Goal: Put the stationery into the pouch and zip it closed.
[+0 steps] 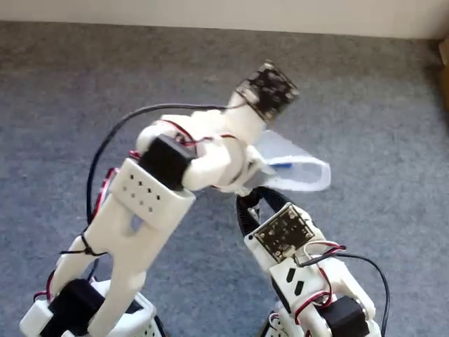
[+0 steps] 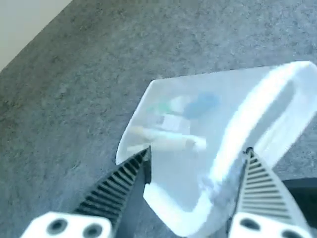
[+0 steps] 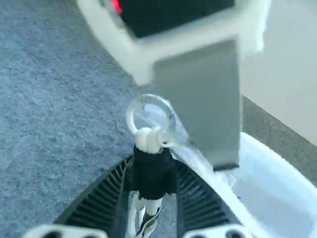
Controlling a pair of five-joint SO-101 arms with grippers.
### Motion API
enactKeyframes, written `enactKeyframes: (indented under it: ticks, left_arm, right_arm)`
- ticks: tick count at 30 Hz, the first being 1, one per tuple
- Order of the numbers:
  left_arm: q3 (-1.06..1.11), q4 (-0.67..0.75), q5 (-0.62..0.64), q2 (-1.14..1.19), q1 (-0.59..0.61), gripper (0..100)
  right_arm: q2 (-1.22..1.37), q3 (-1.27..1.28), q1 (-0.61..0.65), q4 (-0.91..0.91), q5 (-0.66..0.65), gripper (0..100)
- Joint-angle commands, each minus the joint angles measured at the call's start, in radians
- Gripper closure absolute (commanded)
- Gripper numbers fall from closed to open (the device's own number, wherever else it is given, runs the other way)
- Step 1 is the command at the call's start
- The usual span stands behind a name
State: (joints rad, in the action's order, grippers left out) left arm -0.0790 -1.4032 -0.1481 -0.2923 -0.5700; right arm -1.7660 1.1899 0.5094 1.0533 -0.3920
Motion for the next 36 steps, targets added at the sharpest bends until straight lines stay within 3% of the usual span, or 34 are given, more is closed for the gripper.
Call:
enactKeyframes:
  ticks: [1,9,16,28,36]
  left_arm:
    - [-0.142,-0.075,-0.009,-0.012,0.007,72]
    - [-0.363,-0.273,-0.009,-0.012,0.082,72]
    - [-0.349,-0.350,-0.009,-0.021,0.102,72]
    - [0.030,-0.334,-0.087,-0.397,0.125,72]
    - [0.364,-0.114,-0.143,-0.538,0.124,72]
  right_arm:
    - [-0.013,0.001,-0.013,-0.033,-0.011,99.0]
    - [-0.013,0.001,-0.013,-0.033,-0.011,99.0]
    - [-0.013,0.001,-0.013,-0.036,-0.003,99.1]
    - [-0.013,-0.008,-0.013,-0.033,0.060,99.2]
    - [-0.015,-0.008,-0.013,-0.031,0.061,99.2]
